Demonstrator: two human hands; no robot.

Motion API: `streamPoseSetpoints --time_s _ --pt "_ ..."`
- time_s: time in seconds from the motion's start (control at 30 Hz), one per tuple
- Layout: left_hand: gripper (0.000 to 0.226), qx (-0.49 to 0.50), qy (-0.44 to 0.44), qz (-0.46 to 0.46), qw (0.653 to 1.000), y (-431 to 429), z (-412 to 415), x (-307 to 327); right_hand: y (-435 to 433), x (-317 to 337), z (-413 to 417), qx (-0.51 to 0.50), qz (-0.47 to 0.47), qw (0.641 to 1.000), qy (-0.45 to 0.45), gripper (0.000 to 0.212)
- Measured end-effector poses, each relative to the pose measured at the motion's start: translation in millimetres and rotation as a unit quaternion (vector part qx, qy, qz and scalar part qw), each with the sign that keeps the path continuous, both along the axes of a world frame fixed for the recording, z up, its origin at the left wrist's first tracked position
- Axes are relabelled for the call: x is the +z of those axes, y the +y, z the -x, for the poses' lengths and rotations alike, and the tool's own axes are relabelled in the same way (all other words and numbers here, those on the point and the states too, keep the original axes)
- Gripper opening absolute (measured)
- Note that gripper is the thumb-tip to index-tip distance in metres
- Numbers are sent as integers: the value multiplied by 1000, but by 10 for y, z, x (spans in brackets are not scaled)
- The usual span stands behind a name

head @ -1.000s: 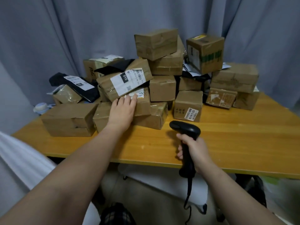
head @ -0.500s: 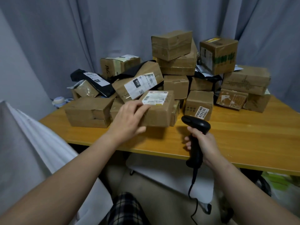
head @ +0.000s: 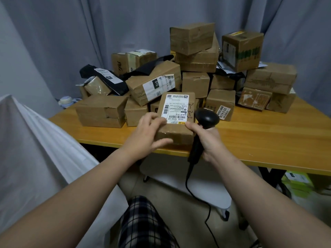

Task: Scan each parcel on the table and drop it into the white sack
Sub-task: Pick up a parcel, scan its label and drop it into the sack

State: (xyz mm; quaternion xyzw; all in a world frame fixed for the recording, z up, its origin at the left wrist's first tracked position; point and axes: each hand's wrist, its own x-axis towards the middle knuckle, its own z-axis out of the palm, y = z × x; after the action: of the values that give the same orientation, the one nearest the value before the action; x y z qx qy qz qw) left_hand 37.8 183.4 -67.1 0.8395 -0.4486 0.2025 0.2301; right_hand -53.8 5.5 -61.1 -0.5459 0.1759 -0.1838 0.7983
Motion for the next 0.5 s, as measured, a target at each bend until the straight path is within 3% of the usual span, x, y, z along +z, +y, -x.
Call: streamPoseSetpoints --time_s 0.07,0.13,0.17,0.2,0.27,0.33,0.4,0.5 --pt "79 52 179 109 976 -23 33 90 -38 -38 50 8 45 999 -18 24" --pt "83 74 341 235 907 -38 1 177 -71 -42 134 46 83 995 -40 26" --pt "87 80 373 272 883 -32 -20 227 -102 -32 172 64 114 990 -49 28" --pt "94 84 356 274 889 -13 -41 284 -143 -14 205 80 167 981 -54 32" --pt "105 91 224 175 954 33 -91 413 -235 59 239 115 313 941 -47 42" --pt "105 75 62 -35 995 38 -105 589 -282 141 236 162 430 887 -37 53" --pt "99 35 -32 -239 970 -3 -143 744 -277 202 209 202 517 832 -27 68" --pt "89 9 28 -361 932 -43 -178 871 -236 239 183 234 572 786 -6 83"
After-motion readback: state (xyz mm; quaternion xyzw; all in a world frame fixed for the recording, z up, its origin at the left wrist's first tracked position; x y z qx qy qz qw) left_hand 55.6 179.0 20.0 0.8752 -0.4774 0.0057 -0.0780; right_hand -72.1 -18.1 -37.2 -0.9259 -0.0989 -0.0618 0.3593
